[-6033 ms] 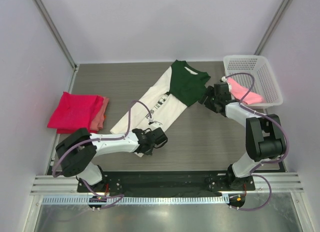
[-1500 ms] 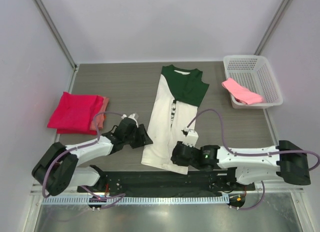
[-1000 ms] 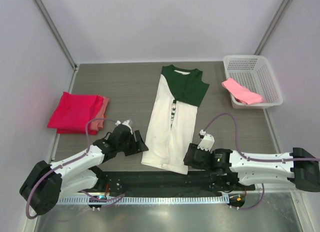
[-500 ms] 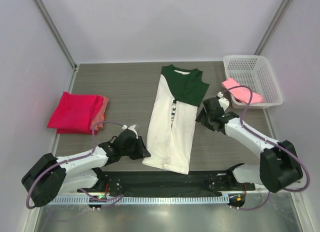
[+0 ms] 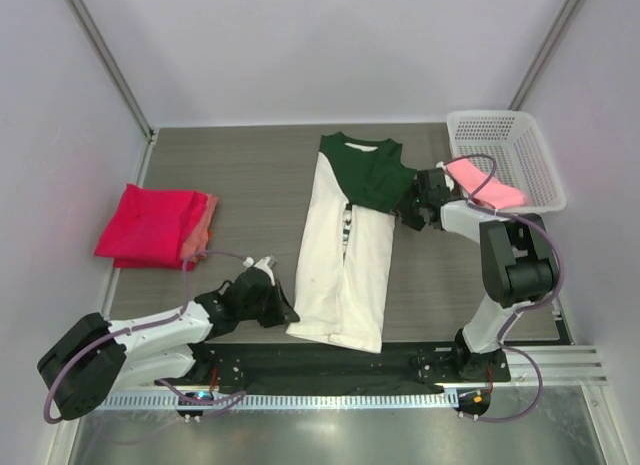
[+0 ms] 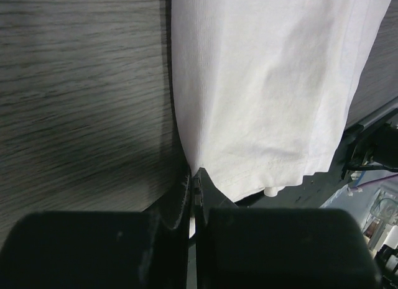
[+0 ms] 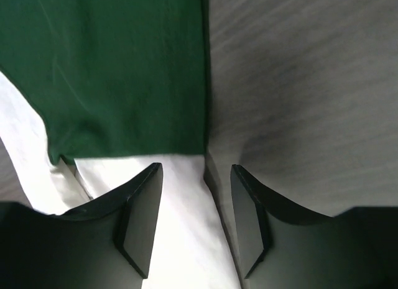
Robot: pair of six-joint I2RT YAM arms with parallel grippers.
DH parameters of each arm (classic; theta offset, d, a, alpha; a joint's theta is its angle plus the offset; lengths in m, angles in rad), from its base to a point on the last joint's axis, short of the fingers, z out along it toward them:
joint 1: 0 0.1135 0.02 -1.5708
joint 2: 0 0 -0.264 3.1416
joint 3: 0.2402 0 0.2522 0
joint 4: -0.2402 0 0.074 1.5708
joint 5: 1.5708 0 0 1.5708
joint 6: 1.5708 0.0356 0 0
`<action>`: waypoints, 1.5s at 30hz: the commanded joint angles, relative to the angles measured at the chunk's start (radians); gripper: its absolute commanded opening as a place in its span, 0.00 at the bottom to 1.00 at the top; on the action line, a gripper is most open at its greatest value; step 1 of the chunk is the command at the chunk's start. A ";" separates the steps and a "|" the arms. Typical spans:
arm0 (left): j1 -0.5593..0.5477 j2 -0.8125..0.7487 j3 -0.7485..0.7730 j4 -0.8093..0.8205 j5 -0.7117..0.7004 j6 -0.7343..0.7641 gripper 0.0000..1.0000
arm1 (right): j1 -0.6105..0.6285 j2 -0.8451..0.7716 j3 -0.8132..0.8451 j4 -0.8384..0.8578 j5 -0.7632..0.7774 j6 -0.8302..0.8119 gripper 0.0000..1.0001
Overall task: Fold and stack the t-shirts
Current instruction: Fold the tshirt
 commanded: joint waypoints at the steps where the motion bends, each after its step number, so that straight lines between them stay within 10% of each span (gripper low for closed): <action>1: -0.015 -0.027 -0.052 -0.045 -0.012 -0.032 0.00 | -0.017 0.071 0.074 0.096 -0.071 0.003 0.52; 9: -0.017 -0.064 -0.093 0.058 -0.023 -0.115 0.09 | -0.019 0.303 0.265 0.069 -0.051 0.011 0.40; 13: -0.017 -0.053 -0.073 0.059 -0.022 -0.109 0.54 | -0.032 0.422 0.443 0.011 -0.030 0.002 0.22; 17: -0.017 -0.050 -0.061 0.056 -0.045 -0.109 0.69 | -0.045 0.550 0.646 -0.069 -0.027 -0.012 0.22; 21: -0.018 -0.016 -0.032 0.059 -0.042 -0.107 0.69 | -0.045 0.593 0.744 -0.134 -0.027 -0.032 0.44; 26: -0.031 0.034 -0.020 0.087 -0.040 -0.117 0.69 | -0.045 0.402 0.551 -0.126 -0.007 -0.073 0.68; 45: -0.143 0.228 0.028 0.219 -0.098 -0.164 0.46 | 0.151 -0.657 -0.455 -0.305 -0.008 -0.071 0.56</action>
